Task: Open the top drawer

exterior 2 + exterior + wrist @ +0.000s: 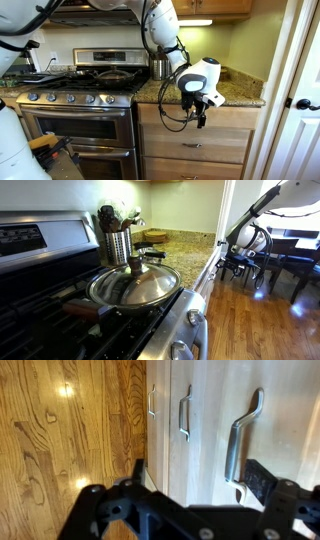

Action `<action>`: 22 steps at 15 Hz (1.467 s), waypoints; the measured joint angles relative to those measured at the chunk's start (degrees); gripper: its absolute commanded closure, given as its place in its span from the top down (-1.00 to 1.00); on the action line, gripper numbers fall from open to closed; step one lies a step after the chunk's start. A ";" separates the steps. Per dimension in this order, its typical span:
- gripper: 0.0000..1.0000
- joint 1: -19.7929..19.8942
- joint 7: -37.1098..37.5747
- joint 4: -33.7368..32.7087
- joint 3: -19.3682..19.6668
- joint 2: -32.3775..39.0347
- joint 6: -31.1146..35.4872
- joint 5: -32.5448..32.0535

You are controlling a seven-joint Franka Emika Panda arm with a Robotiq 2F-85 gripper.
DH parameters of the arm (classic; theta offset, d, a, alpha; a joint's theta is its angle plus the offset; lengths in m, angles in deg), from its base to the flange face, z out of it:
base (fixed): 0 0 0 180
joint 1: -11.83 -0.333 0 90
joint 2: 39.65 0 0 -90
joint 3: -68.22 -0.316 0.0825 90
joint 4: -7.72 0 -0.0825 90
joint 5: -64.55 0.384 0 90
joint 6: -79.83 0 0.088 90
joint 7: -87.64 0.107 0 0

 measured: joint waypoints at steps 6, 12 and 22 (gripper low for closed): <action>1.00 -0.57 1.21 -4.56 0.23 3.82 -1.02 -0.04; 0.49 -1.03 1.87 -6.48 0.55 4.71 -3.12 -0.16; -0.78 -1.66 3.52 -9.79 0.84 5.71 -6.31 -0.24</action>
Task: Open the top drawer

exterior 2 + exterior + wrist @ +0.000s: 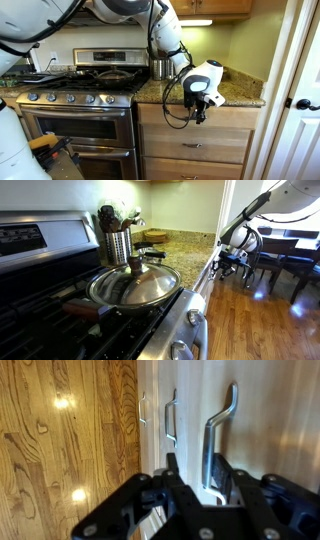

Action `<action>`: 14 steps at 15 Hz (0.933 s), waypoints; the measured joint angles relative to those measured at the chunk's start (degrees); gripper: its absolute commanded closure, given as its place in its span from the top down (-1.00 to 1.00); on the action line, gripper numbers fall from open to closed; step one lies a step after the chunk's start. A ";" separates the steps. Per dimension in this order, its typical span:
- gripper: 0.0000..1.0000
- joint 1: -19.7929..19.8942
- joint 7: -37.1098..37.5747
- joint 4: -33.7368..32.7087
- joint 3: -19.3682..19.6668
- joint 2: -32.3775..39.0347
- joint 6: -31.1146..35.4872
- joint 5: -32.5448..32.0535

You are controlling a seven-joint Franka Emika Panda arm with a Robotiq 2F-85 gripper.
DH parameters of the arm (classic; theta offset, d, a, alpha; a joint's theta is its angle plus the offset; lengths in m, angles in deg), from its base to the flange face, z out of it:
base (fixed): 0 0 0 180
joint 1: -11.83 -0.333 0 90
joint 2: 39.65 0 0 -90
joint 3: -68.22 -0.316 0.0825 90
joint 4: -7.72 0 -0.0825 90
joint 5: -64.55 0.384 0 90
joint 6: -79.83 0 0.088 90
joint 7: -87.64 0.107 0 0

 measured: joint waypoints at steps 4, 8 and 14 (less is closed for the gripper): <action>-0.98 -0.58 0.53 -1.30 0.00 0.45 0.00 0.00; -0.90 -1.34 0.91 -1.69 0.66 0.57 -0.27 -0.38; -0.90 -4.14 2.82 -1.30 3.73 -0.06 -0.53 -2.49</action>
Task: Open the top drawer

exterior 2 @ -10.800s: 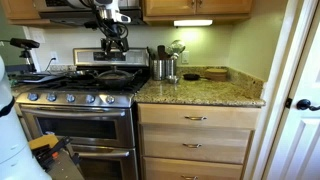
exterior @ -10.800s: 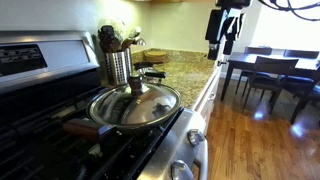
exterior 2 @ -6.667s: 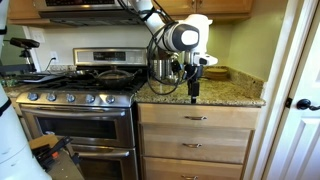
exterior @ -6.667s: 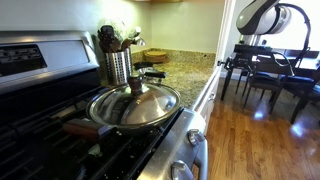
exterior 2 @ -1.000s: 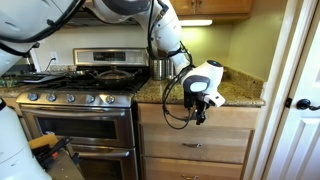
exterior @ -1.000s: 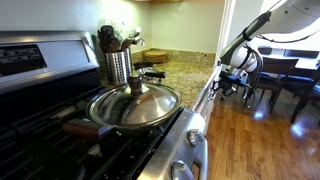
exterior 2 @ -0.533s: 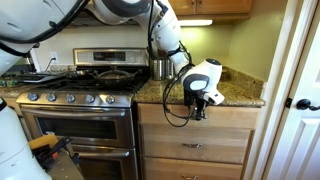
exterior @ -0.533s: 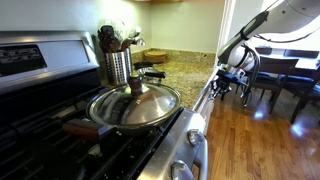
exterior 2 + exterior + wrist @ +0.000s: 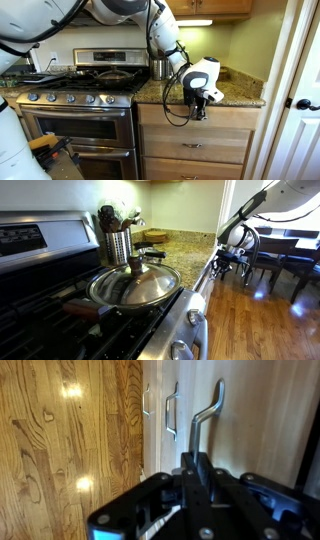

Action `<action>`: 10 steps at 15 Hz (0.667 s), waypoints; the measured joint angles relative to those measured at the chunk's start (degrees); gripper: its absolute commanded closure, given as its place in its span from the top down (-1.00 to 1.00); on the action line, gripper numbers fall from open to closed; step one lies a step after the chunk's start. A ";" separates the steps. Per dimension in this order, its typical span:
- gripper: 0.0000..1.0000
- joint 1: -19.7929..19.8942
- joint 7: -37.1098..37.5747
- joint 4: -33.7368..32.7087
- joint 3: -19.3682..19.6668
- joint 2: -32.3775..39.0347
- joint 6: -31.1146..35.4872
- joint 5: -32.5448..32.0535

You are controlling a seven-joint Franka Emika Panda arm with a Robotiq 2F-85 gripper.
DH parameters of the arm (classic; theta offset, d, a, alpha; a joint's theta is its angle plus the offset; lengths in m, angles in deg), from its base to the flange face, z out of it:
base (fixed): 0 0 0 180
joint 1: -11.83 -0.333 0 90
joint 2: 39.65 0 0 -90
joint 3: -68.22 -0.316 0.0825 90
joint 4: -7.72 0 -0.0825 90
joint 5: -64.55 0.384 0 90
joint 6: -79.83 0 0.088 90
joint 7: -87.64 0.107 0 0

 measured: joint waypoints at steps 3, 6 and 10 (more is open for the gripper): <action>-0.91 -0.42 0.18 1.16 0.86 -0.71 0.01 -0.01; -0.92 -0.51 0.18 3.07 1.60 -2.04 -0.01 -0.57; -0.92 -1.02 0.18 6.21 4.59 -2.66 -0.43 -4.24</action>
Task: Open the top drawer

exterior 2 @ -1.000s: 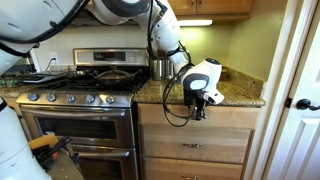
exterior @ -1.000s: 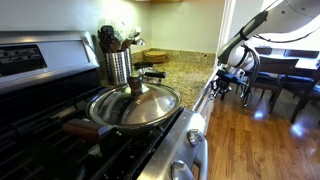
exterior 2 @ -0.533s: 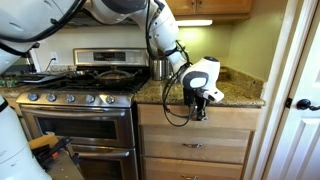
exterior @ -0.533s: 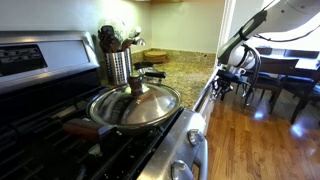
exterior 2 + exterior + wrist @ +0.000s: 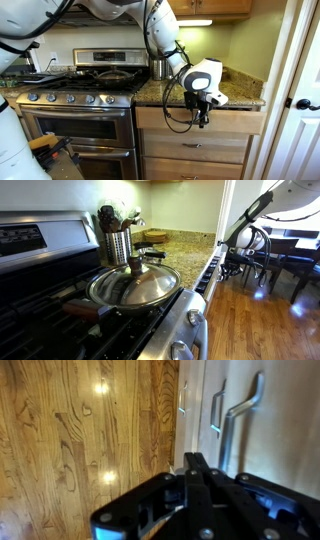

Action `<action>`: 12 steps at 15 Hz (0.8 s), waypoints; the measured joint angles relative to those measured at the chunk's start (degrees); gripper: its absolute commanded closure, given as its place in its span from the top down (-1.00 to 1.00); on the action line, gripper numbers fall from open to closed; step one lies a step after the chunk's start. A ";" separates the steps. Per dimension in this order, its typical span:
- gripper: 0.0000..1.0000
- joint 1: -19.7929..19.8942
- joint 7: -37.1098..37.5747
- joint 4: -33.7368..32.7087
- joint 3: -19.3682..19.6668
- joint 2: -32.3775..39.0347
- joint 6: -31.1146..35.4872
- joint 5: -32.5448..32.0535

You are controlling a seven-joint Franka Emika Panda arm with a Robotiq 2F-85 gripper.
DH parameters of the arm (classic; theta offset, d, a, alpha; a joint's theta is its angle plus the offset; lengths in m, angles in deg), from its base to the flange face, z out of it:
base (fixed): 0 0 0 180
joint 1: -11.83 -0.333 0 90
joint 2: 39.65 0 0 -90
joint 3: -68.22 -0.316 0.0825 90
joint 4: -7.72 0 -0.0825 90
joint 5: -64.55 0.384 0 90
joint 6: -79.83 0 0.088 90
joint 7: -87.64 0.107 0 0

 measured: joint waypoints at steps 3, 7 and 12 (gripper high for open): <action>-0.92 0.01 0.00 0.81 0.53 1.24 0.01 -0.37; -0.58 -0.19 0.00 0.82 0.53 1.31 0.15 -0.49; -0.05 -0.80 -0.39 7.35 4.06 -1.15 1.11 -6.81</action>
